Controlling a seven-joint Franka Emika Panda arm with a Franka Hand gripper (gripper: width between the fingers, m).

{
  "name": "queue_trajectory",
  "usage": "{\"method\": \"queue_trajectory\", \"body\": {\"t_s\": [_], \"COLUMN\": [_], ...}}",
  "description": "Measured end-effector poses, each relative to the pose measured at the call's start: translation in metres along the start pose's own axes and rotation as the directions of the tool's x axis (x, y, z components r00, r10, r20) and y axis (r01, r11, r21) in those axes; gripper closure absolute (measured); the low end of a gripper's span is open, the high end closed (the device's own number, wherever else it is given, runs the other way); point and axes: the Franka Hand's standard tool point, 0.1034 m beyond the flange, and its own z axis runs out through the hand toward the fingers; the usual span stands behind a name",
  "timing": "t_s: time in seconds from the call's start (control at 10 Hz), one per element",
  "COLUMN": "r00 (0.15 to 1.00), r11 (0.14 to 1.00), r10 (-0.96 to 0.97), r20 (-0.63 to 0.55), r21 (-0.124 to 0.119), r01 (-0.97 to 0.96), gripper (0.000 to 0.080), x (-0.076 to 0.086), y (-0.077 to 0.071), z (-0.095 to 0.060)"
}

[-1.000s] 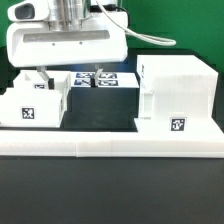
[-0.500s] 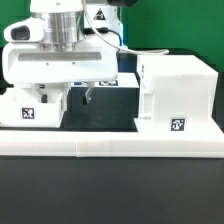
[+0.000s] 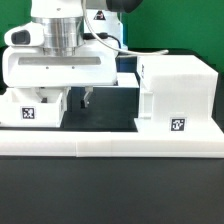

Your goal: Assemble drawer

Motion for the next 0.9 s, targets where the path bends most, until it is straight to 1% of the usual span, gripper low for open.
{"method": "queue_trajectory", "body": {"t_s": [0.1,0.2,0.3,0.4,0.5,0.9], "r00": [1.0,1.0,1.0,1.0,1.0,1.0], "r11": [1.0,1.0,1.0,1.0,1.0,1.0], "r10": [0.0,-0.001,0.0,0.0,-0.001,-0.001], "r20": [-0.001,-0.002,-0.002,-0.001,-0.001,-0.001], "r21": [0.001,0.001,0.001,0.001,0.001,0.001], "r01": [0.0,0.001,0.0,0.0,0.001,0.001], "gripper": [0.0389,0.0389,0.0582,0.0715,0.0758,0.0758], "x": [0.0016,0.002,0.0019,0.0018,0.0018,0.0018], "y": [-0.002,-0.0032,-0.0027,-0.0027,-0.0029,-0.0028], "z": [0.0002,0.0002,0.0002,0.0002,0.0003,0.0002]}}
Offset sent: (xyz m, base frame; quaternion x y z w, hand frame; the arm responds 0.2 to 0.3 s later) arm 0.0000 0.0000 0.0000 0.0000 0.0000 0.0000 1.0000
